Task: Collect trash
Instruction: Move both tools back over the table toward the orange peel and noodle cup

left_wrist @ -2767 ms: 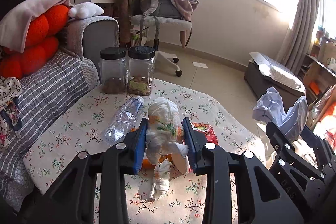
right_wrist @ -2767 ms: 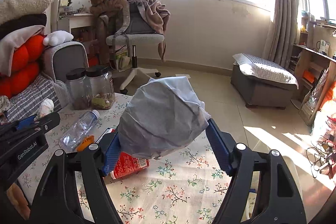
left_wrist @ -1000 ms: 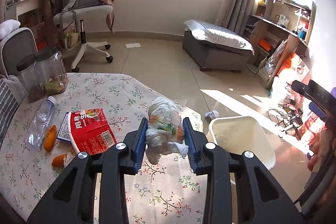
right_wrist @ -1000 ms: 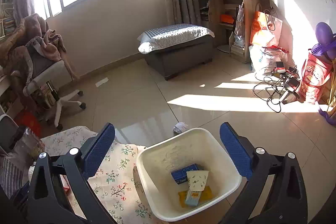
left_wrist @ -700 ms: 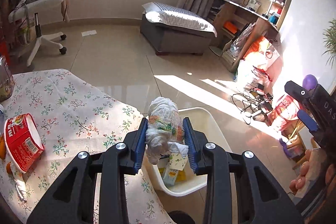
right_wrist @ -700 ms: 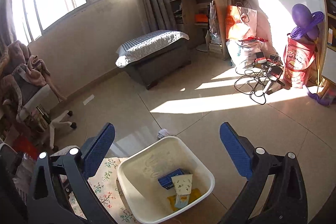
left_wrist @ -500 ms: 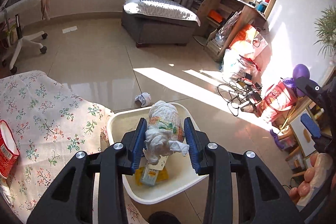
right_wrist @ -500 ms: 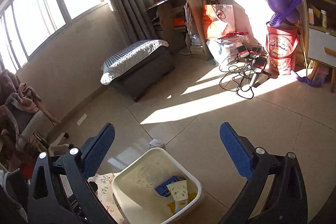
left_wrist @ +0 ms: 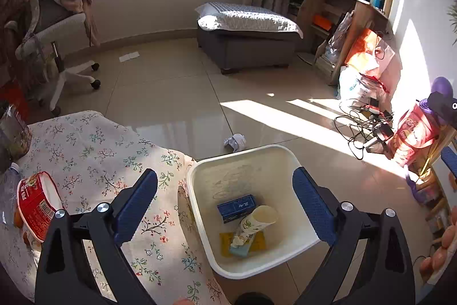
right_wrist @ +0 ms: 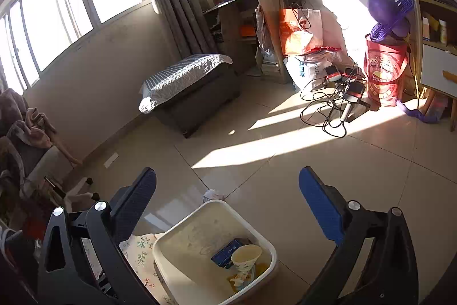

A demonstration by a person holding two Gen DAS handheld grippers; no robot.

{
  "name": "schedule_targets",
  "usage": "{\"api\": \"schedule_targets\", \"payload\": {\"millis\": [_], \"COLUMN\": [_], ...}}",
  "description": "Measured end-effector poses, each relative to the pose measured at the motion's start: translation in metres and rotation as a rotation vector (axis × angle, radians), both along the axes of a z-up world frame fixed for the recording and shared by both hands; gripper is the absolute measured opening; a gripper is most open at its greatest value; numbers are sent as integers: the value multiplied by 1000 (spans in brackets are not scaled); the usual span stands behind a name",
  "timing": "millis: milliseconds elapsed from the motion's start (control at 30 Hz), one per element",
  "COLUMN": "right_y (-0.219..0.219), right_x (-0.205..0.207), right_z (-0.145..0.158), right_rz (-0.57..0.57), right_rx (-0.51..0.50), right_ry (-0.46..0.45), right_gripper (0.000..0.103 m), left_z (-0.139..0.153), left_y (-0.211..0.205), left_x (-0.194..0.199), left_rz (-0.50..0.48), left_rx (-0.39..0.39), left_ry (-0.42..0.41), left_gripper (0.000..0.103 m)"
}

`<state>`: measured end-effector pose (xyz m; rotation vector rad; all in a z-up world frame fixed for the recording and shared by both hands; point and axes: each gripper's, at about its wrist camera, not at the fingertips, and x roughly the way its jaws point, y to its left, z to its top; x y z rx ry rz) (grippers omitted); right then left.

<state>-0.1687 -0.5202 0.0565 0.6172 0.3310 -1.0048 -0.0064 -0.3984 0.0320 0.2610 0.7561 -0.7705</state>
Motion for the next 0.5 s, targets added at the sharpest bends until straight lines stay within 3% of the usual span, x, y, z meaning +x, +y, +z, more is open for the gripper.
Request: {"api": "schedule_targets", "payload": {"millis": [233, 500], "right_y": [26, 68], "right_x": [41, 91], "right_z": [-3, -3], "right_rz": [79, 191], "right_rx": [-49, -108], "right_ry": [102, 184], "right_gripper": [96, 96], "left_z": [11, 14], "left_y": [34, 88], "left_x": [17, 57], "left_rz": [127, 256], "left_rx": [59, 64], "left_ry": [-142, -140], "left_gripper": [96, 96]}}
